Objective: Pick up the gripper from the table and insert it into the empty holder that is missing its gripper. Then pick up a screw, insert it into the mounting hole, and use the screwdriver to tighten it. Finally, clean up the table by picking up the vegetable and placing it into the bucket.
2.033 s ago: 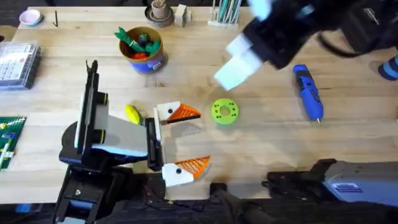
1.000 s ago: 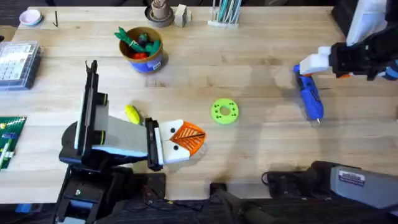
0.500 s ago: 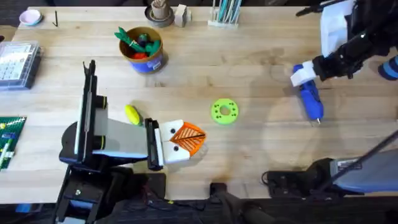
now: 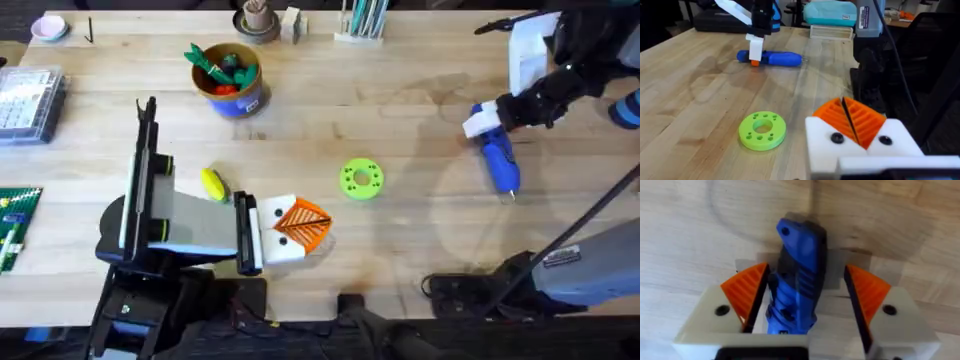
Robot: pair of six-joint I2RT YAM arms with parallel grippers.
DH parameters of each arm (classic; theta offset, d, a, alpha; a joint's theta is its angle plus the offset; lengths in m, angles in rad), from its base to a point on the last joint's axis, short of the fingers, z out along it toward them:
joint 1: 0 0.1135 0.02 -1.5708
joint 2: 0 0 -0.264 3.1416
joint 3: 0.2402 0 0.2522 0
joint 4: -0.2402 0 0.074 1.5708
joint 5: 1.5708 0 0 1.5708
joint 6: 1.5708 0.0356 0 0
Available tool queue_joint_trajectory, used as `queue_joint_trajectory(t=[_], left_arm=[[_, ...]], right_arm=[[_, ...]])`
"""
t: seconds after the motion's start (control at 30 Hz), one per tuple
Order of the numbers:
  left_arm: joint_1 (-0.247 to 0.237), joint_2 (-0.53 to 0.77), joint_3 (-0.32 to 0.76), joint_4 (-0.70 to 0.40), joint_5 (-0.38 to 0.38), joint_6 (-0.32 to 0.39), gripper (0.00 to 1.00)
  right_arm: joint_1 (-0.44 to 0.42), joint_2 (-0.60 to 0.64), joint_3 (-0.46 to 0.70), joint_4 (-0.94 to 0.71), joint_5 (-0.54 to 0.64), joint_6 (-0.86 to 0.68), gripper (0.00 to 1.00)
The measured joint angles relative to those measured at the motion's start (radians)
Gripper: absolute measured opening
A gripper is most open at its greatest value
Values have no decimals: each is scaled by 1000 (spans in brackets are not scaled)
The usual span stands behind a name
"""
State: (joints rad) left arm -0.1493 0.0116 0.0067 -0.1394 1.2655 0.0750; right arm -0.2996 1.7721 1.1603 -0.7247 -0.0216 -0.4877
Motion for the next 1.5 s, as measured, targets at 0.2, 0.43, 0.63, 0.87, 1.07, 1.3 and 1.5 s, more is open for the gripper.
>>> queue_joint_trajectory(t=[0.2, 0.43, 0.63, 0.87, 1.07, 1.3, 1.5], left_arm=[[0, 0, 0, -1, 3, 0, 4], [0, 0, 0, -1, 3, 0, 4], [0, 0, 0, -1, 3, 0, 4], [0, 0, 0, -2, 3, 0, 4], [0, 0, 0, -2, 3, 0, 4], [0, 0, 0, -2, 3, 0, 4], [0, 0, 0, -2, 3, 0, 4]], right_arm=[[0, 0, 0, 20, -13, -3, 944], [0, 0, 0, 20, -44, -8, 761], [0, 4, 0, 16, -48, -14, 284], [0, 8, 2, -3, -47, -15, 23], [0, 6, 29, -87, -47, -14, 23], [36, -125, 87, -104, -48, 5, 23], [122, -255, 105, -95, -49, 81, 22]])
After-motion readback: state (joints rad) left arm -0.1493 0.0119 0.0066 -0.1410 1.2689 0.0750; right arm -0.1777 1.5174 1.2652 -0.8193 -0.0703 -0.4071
